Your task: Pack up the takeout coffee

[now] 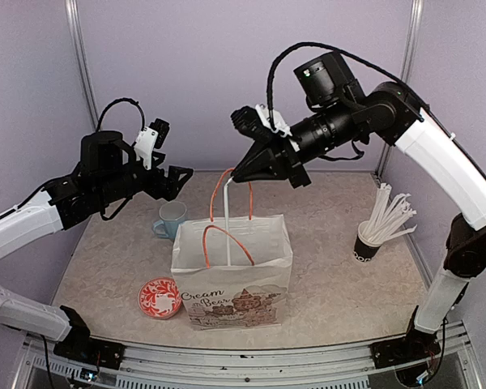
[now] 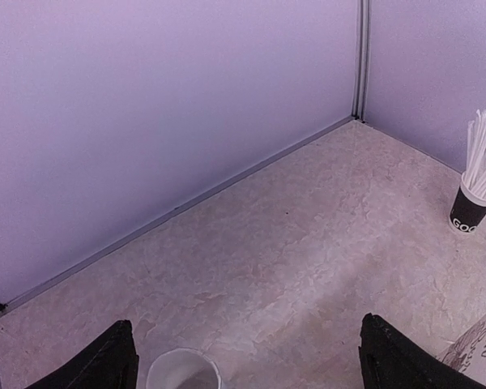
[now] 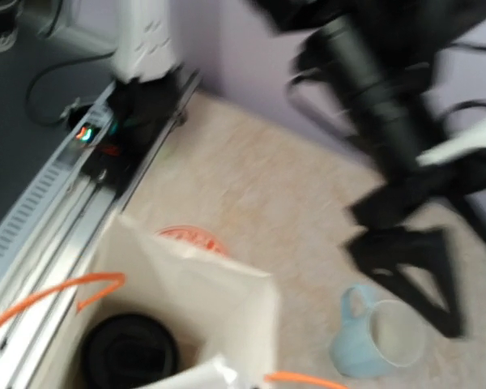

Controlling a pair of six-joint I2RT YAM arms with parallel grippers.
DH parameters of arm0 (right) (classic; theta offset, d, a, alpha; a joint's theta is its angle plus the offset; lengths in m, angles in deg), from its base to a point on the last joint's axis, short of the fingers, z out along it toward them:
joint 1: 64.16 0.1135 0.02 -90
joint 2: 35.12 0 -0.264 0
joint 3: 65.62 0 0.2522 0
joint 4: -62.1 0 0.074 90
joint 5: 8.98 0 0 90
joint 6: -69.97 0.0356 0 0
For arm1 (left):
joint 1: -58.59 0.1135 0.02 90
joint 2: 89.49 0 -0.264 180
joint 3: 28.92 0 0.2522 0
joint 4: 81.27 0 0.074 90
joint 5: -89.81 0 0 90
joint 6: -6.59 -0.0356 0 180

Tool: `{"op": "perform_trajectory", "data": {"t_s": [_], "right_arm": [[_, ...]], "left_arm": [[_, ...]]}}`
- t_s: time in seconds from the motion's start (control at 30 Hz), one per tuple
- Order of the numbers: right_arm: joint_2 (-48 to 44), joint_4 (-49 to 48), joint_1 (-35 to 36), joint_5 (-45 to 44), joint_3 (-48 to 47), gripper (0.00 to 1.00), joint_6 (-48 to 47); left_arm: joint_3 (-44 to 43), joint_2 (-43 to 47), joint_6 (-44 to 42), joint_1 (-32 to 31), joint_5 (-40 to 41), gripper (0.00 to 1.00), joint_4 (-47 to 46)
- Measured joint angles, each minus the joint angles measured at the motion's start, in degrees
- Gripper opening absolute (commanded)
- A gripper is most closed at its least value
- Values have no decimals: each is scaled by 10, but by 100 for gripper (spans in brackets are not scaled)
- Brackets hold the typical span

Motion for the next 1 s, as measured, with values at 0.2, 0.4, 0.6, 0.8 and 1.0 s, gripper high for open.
{"op": "perform_trajectory", "data": {"t_s": [0.2,0.4,0.6,0.8,1.0], "right_arm": [[50,16,62,-35,8,44,-9],[49,15,52,-61,-3,51,-10],[-51,-18,-58,-86,62,49,4],[-187,-105,-268,-126,236,41,46],[-244,-140,-448,-153,380,30,86]], "left_arm": [[7,5,0,2,0,92,-2],[20,12,0,5,0,93,-5],[30,16,0,14,0,95,-16],[47,24,4,31,-3,96,-31],[49,26,14,56,-21,95,-43]]}}
